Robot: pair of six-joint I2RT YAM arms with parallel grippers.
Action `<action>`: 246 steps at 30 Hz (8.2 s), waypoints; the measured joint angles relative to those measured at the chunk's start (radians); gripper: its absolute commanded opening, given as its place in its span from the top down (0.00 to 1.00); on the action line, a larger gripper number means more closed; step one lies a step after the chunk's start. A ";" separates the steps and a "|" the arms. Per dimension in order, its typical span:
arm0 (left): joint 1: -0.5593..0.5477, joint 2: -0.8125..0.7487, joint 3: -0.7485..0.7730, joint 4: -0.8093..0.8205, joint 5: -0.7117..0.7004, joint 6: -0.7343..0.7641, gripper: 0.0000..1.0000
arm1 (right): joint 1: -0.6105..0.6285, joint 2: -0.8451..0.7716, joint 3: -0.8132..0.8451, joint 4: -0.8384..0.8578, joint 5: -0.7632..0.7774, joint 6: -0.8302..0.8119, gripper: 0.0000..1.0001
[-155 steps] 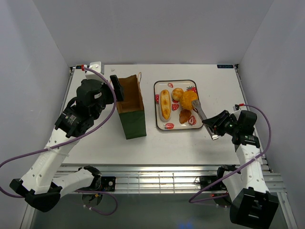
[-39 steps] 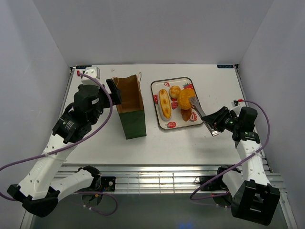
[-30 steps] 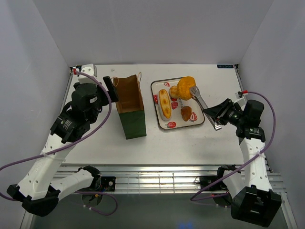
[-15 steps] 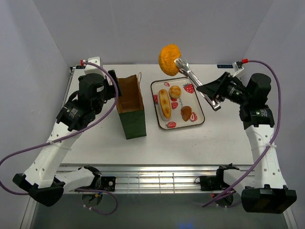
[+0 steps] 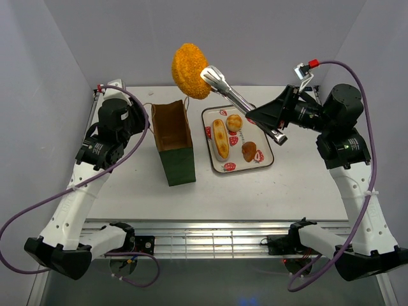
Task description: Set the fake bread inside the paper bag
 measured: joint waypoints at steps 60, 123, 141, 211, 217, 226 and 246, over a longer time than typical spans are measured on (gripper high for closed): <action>0.018 -0.112 -0.105 0.088 0.156 -0.080 1.00 | 0.327 0.023 -0.177 -0.217 0.282 -0.083 0.62; 0.018 -0.156 -0.129 0.089 0.206 -0.087 1.00 | -0.141 0.121 -0.489 -0.192 0.224 -0.396 0.56; 0.018 -0.150 -0.129 0.093 0.237 -0.090 1.00 | -0.141 0.422 -0.519 -0.029 0.233 -0.478 0.50; 0.018 -0.147 -0.157 0.107 0.249 -0.090 1.00 | -0.119 0.567 -0.542 0.073 0.052 -0.554 0.49; 0.018 -0.147 -0.160 0.109 0.261 -0.094 1.00 | -0.109 0.510 -0.613 0.076 0.066 -0.528 0.49; 0.018 -0.147 -0.164 0.114 0.269 -0.097 1.00 | -0.107 0.378 -0.640 0.053 0.122 -0.485 0.47; 0.018 -0.165 -0.170 0.114 0.268 -0.095 1.00 | -0.107 0.122 -0.732 -0.037 0.196 -0.426 0.45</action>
